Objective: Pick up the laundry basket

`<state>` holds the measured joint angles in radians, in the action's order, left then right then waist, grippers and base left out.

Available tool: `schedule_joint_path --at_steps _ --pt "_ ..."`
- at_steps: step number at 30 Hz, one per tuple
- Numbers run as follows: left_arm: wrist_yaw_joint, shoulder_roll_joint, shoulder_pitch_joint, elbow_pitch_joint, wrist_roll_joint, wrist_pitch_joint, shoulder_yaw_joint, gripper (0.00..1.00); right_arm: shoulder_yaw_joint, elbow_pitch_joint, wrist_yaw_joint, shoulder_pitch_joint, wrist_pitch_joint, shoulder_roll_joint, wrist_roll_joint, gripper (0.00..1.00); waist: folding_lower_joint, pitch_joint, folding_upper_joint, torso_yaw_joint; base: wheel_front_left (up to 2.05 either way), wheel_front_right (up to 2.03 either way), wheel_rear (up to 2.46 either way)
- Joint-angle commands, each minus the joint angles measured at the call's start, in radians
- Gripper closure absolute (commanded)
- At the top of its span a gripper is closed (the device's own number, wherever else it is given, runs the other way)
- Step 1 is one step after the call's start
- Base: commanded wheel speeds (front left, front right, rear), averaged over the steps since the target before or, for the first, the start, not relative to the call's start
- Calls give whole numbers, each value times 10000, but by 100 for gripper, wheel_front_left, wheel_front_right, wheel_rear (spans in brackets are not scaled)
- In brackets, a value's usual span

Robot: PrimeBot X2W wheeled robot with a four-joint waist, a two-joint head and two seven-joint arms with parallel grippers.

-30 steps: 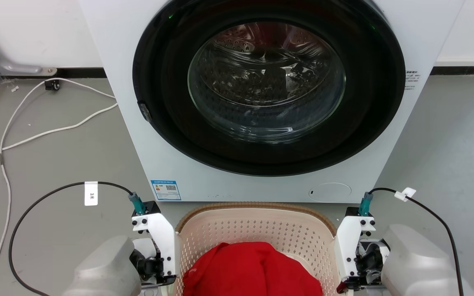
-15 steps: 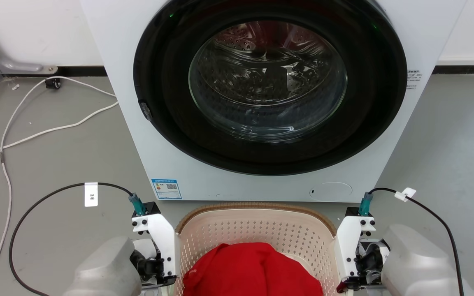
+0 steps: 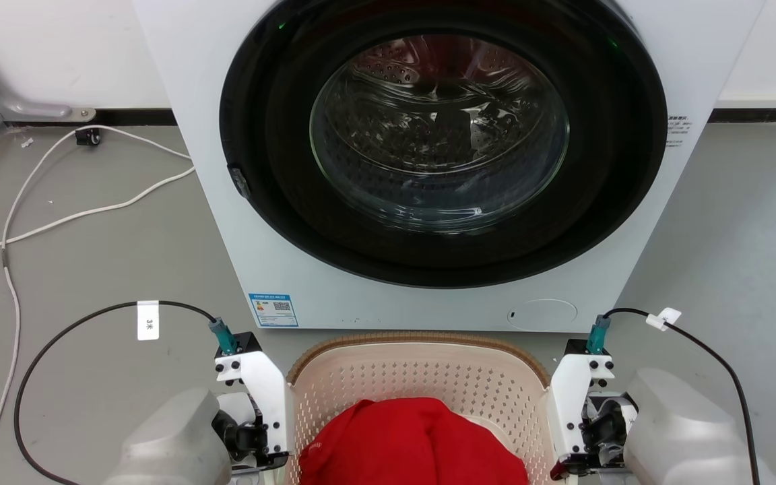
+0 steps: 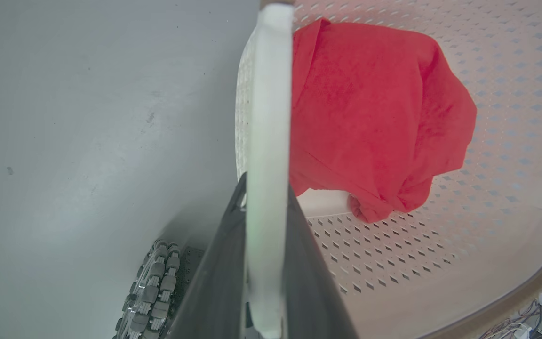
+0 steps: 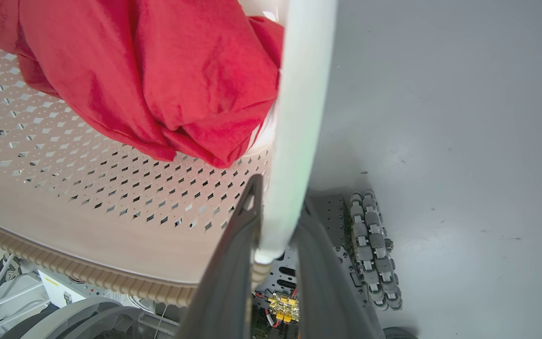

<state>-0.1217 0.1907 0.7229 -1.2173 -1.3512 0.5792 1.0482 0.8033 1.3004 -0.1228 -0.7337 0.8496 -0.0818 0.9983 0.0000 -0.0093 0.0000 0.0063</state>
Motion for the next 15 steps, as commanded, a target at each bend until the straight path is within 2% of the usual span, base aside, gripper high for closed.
schedule_joint_path --at_steps 1,15 --pt "-162 -700 -19 313 -276 37 -68 100 -36 -299 -144 -230 -38 577 242 100 0 -3 0 4 0 0 0" --pt "-176 -798 -24 240 -366 46 -82 100 72 -260 -146 -217 -135 595 343 100 0 -35 0 -14 0 0 0"
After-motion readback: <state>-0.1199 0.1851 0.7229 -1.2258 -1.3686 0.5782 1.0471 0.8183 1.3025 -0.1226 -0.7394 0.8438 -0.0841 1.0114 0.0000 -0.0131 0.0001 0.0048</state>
